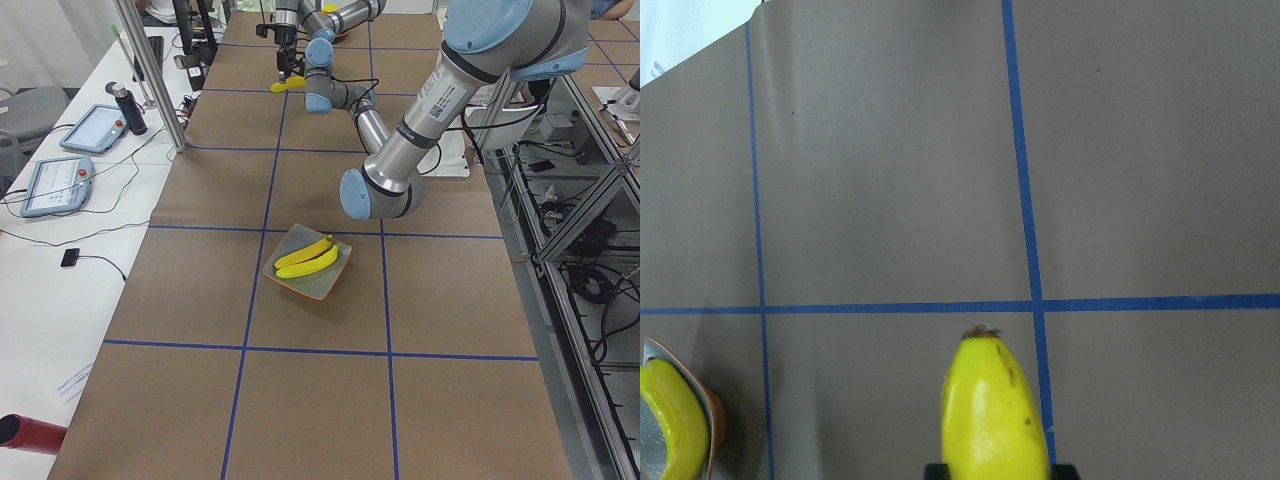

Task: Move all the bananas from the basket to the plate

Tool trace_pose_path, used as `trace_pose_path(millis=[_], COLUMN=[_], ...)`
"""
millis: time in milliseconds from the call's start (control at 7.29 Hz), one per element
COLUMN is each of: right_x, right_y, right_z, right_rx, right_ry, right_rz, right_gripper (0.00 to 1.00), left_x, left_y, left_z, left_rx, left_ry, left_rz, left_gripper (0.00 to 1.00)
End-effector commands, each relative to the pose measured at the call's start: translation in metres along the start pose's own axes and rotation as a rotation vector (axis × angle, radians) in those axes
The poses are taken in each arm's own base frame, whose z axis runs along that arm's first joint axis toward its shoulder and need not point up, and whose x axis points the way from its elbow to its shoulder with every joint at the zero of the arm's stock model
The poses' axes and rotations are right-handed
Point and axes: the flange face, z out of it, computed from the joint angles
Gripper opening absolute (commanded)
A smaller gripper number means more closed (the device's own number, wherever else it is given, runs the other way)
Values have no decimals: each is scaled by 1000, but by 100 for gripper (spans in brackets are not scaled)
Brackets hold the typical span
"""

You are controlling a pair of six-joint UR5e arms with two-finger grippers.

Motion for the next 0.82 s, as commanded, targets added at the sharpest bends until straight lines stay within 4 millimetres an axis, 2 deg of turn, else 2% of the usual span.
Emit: trace_pose_path(millis=[0,686], right_x=[-5,-3], right_y=[3,11], right_z=[-3,-5], right_rx=[-7,-65], right_ry=[-24,-42], right_rz=[-20,-32], right_gripper=[0,0], left_x=[3,3], left_y=[6,5], left_z=[2,2], left_rx=[-2,2], left_ry=[21,24], left_rz=[8,8], left_gripper=[98,94])
